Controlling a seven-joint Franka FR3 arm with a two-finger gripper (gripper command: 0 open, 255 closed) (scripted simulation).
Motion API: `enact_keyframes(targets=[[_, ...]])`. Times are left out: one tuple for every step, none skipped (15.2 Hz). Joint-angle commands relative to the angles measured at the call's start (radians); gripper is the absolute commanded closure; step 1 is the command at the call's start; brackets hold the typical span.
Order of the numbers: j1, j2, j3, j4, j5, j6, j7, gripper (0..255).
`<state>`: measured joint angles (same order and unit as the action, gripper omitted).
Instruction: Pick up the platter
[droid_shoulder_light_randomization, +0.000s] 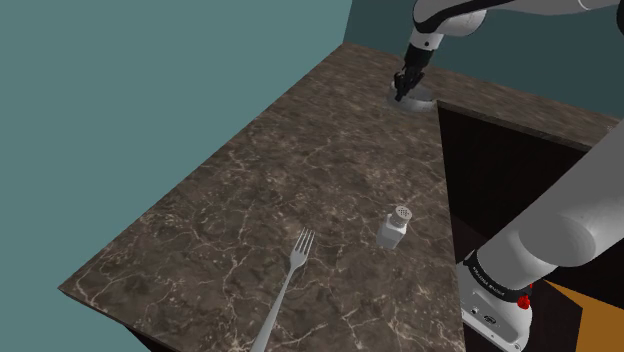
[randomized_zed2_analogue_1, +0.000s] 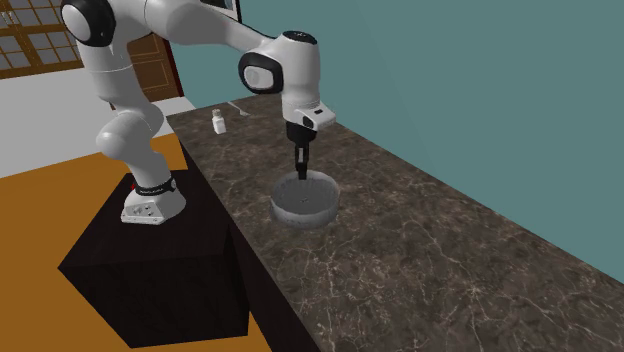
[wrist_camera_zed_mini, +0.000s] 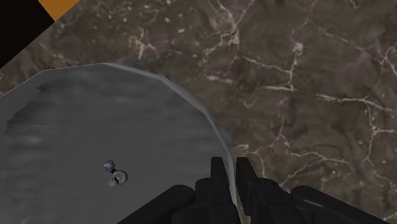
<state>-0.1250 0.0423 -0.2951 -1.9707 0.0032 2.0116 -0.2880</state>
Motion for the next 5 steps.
enact_keyframes(targets=[[0.002, -0.012, 0.001, 0.015, -0.004, -0.027, 0.004, 255], [0.002, -0.016, 0.001, 0.025, -0.005, -0.04, 0.005, 255], [0.002, -0.019, 0.001, 0.035, -0.006, -0.053, 0.005, 255], [0.002, -0.019, 0.001, 0.037, -0.006, -0.055, 0.006, 255], [0.002, -0.019, 0.001, 0.037, -0.006, -0.055, 0.006, 255]])
